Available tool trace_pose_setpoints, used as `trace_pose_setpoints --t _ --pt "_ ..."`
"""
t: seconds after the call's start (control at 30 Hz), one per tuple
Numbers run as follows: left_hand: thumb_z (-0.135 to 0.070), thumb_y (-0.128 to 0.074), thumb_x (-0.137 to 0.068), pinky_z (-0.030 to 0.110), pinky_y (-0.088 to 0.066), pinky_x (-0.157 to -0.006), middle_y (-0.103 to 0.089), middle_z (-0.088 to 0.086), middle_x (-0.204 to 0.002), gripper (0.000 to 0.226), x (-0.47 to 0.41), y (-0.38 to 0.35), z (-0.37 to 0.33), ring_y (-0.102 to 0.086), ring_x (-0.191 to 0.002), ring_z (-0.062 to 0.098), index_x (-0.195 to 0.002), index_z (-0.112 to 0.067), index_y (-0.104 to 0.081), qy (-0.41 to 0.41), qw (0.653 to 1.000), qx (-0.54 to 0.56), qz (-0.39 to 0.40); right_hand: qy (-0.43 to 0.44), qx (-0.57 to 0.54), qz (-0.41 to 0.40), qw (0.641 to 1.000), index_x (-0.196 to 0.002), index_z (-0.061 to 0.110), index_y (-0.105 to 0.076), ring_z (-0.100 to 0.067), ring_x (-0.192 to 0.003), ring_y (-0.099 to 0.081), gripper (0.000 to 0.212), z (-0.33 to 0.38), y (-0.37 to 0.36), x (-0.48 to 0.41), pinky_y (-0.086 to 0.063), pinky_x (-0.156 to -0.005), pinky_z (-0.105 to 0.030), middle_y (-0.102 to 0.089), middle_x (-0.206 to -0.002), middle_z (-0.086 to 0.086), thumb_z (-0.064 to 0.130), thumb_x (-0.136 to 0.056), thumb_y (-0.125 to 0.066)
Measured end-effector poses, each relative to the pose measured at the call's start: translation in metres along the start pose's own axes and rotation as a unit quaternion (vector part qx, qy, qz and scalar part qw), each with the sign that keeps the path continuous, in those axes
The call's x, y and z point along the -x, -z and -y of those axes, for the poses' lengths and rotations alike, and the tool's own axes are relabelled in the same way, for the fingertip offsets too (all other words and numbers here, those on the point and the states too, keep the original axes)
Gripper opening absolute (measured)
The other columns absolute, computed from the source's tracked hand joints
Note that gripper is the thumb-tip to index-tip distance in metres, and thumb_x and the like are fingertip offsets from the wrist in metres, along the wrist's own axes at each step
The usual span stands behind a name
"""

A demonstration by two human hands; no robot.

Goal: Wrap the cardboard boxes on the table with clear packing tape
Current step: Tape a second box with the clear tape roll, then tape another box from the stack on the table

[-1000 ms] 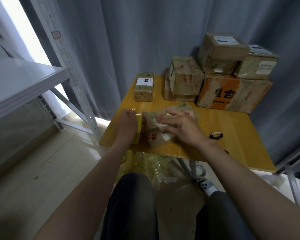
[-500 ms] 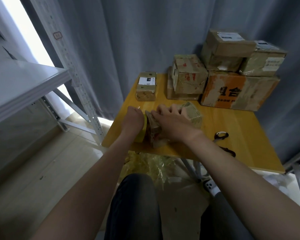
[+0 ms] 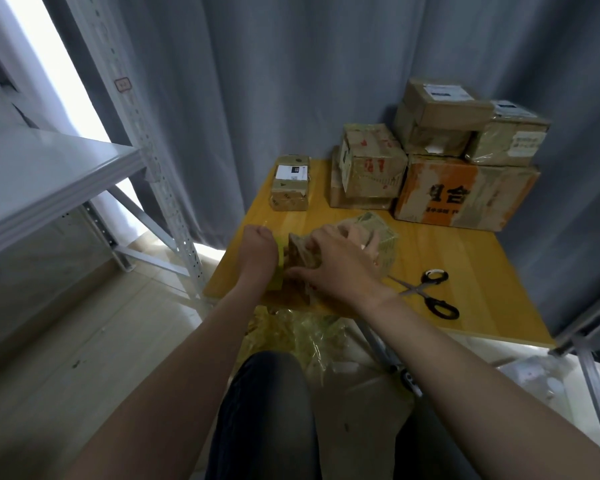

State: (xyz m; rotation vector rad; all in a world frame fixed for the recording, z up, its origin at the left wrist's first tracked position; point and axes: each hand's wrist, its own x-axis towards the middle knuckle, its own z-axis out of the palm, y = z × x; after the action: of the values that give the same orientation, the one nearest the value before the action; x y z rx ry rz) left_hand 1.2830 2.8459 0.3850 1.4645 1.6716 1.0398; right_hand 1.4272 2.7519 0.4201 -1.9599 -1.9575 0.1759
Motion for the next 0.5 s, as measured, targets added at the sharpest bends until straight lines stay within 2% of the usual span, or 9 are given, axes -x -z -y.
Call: trace_pose_setpoints --t 0.07,0.13,0.2,0.27,0.3,0.33,0.4,0.47,0.5 --pt "-0.033 -0.031 -0.109 0.038 -0.045 -0.084 -0.064 0.004 -0.102 0.040 0.004 0.009 0.003 -0.060 -0.096 0.025 -0.112 -0.008 -0.062 0.011 1.000 0.025 -0.014 0.028 -0.013 -0.018 0.999 -0.096 0.030 -0.048 -0.024 -0.134 -0.042 0.030 0.004 -0.006 0.001 -0.005 -0.120 -0.066 -0.057 -0.114 0.012 0.054 -0.091 -0.066" --pt "-0.027 -0.032 -0.111 0.035 -0.039 -0.084 -0.058 0.003 -0.105 0.036 0.007 0.016 0.001 -0.054 -0.098 0.022 -0.117 -0.007 -0.062 0.023 0.999 0.023 -0.015 0.069 -0.064 -0.011 0.996 -0.105 0.028 -0.058 -0.022 -0.141 -0.042 0.013 -0.008 -0.003 0.000 -0.005 -0.124 -0.056 -0.062 -0.124 0.010 0.036 -0.096 -0.064" --pt "-0.030 -0.035 -0.110 0.035 -0.042 -0.088 -0.060 0.003 -0.105 0.036 0.003 0.016 0.002 -0.056 -0.098 0.022 -0.116 -0.008 -0.063 0.036 0.998 0.042 0.005 0.084 -0.106 0.025 0.990 -0.121 0.030 -0.063 -0.018 -0.152 -0.028 0.027 -0.021 0.008 0.001 -0.006 -0.126 -0.049 -0.055 -0.145 0.006 0.020 -0.096 -0.063" --pt "-0.046 -0.038 -0.098 0.047 -0.055 -0.093 -0.071 0.008 -0.105 0.043 -0.016 0.007 0.015 -0.068 -0.098 0.031 -0.109 -0.013 -0.064 0.070 0.992 0.104 0.028 0.067 -0.152 0.038 0.985 -0.126 0.029 -0.066 -0.015 -0.143 -0.036 0.046 -0.030 0.020 0.002 -0.024 -0.124 -0.044 -0.056 -0.141 0.003 0.002 -0.090 -0.059" --pt "-0.049 -0.037 -0.091 0.053 -0.058 -0.092 -0.073 0.012 -0.105 0.046 -0.031 0.001 0.027 -0.071 -0.098 0.035 -0.107 -0.014 -0.064 0.075 0.991 0.105 0.037 0.056 -0.175 0.034 0.982 -0.124 0.029 -0.068 -0.014 -0.134 -0.043 0.047 -0.033 0.025 0.002 -0.034 -0.119 -0.042 -0.058 -0.134 0.004 -0.001 -0.089 -0.058" --pt "-0.048 -0.037 -0.088 0.055 -0.060 -0.088 -0.073 0.015 -0.105 0.046 -0.036 -0.001 0.030 -0.072 -0.096 0.037 -0.105 -0.015 -0.063 0.087 0.991 0.097 0.044 0.047 -0.189 0.034 0.980 -0.119 0.031 -0.070 -0.013 -0.127 -0.046 0.040 -0.034 0.028 0.002 -0.041 -0.114 -0.042 -0.059 -0.129 0.006 0.004 -0.091 -0.060" --pt "-0.040 -0.038 -0.097 0.052 -0.063 -0.079 -0.075 0.017 -0.097 0.034 -0.030 0.002 0.016 -0.073 -0.084 0.037 -0.101 -0.014 -0.060 0.117 0.985 0.117 0.053 0.044 -0.142 0.022 0.989 -0.106 0.036 -0.070 -0.015 -0.126 -0.041 0.013 -0.032 0.026 -0.001 -0.042 -0.110 -0.045 -0.055 -0.128 0.010 0.033 -0.094 -0.069" --pt "-0.031 -0.040 -0.106 0.051 -0.064 -0.071 -0.074 0.016 -0.082 0.028 -0.019 0.009 -0.001 -0.072 -0.070 0.036 -0.098 -0.011 -0.058 0.139 0.976 0.162 0.047 0.032 -0.069 0.031 0.997 -0.103 0.038 -0.064 -0.021 -0.134 -0.028 0.030 -0.028 0.018 -0.002 -0.036 -0.111 -0.047 -0.042 -0.140 0.008 0.056 -0.083 -0.075" --pt "-0.029 -0.040 -0.108 0.054 -0.064 -0.072 -0.074 0.016 -0.080 0.028 -0.016 0.010 -0.007 -0.072 -0.068 0.036 -0.097 -0.011 -0.058 0.140 0.975 0.170 0.037 0.019 -0.054 0.041 0.998 -0.107 0.038 -0.060 -0.025 -0.138 -0.022 0.039 -0.026 0.013 -0.002 -0.035 -0.112 -0.050 -0.033 -0.146 0.006 0.057 -0.079 -0.078"
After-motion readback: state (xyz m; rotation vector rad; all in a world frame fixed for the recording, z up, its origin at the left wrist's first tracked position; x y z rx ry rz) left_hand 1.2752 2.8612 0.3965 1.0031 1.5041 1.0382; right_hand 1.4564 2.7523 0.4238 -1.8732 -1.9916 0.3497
